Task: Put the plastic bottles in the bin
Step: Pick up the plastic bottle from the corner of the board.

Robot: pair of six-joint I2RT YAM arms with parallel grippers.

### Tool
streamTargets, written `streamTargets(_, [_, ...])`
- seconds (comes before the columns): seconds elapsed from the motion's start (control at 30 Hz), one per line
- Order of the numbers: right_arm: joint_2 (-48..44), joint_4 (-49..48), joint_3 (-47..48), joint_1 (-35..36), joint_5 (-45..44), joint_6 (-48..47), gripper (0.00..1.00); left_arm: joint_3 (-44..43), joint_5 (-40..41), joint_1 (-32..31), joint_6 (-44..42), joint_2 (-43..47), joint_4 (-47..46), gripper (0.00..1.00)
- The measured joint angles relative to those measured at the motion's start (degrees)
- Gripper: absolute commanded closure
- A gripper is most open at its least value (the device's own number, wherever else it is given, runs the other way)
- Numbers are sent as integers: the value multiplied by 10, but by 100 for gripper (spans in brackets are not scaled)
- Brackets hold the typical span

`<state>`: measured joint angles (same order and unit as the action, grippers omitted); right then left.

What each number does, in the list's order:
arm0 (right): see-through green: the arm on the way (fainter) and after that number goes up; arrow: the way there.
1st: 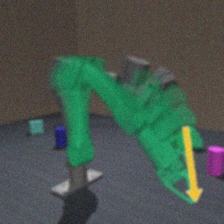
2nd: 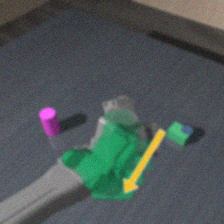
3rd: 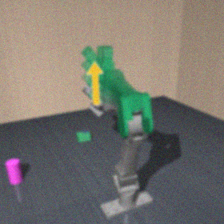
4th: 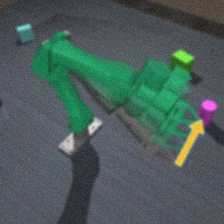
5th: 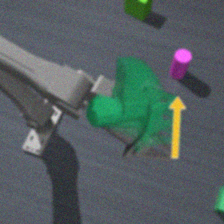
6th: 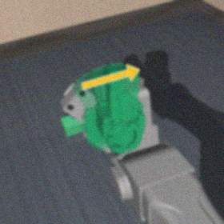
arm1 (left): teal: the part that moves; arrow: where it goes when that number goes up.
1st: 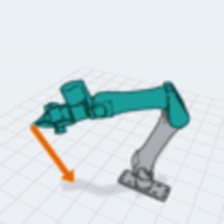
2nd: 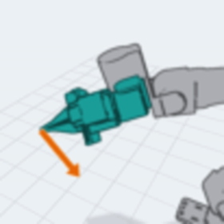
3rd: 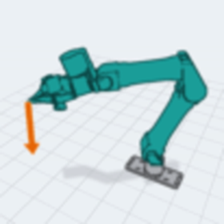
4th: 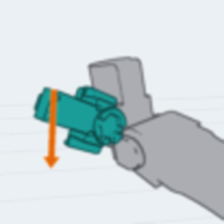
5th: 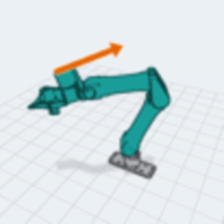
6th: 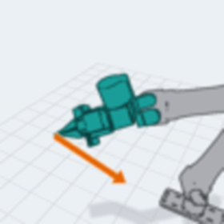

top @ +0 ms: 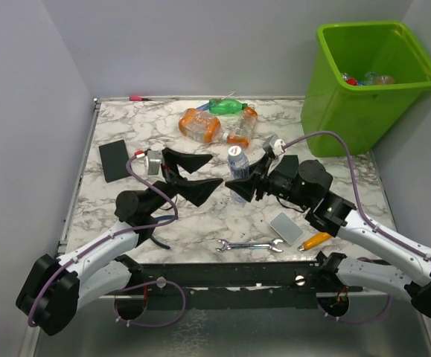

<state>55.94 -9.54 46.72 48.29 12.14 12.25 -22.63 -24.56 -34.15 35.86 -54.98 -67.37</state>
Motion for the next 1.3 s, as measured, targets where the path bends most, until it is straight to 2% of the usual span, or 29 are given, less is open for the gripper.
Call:
streamTargets(0.27, [48, 11, -18, 0, 98, 17, 73, -21, -39, -1, 26, -44, 11, 8])
streamTargets(0.43, [64, -8, -18, 0, 135, 31, 74, -26, -70, -16, 27, -57, 11, 22])
streamTargets(0.53, [63, -23, -18, 0, 148, 36, 74, -29, -81, -24, 27, -65, 13, 27])
streamTargets(0.6, [63, -31, -18, 0, 154, 41, 74, -29, -85, -24, 27, -68, 13, 35])
streamTargets(0.7, [60, -38, -18, 0, 163, 45, 74, -30, -89, -25, 29, -70, 12, 59])
streamTargets(0.77, [59, -40, -19, -2, 168, 49, 71, -31, -92, -27, 28, -70, 9, 62])
streamTargets(0.8, [58, -39, -19, -2, 168, 50, 65, -31, -94, -27, 27, -71, 7, 63])
streamTargets(0.9, [58, -39, -19, -3, 169, 55, 25, -32, -95, -28, 27, -73, 6, 72])
streamTargets(0.97, [58, -33, -19, -3, 172, 58, 4, -32, -95, -29, 28, -73, 7, 74])
streamTargets(1.0, [57, -30, -18, -3, 173, 57, 0, -32, -95, -29, 28, -74, 8, 75])
streamTargets(1.1, [51, 9, -2, -3, 173, 56, 0, -32, -93, -29, 27, -75, 12, 76])
streamTargets(1.3, [-8, 155, 88, -3, 138, 17, 0, -32, -85, -28, 26, -75, 12, 78])
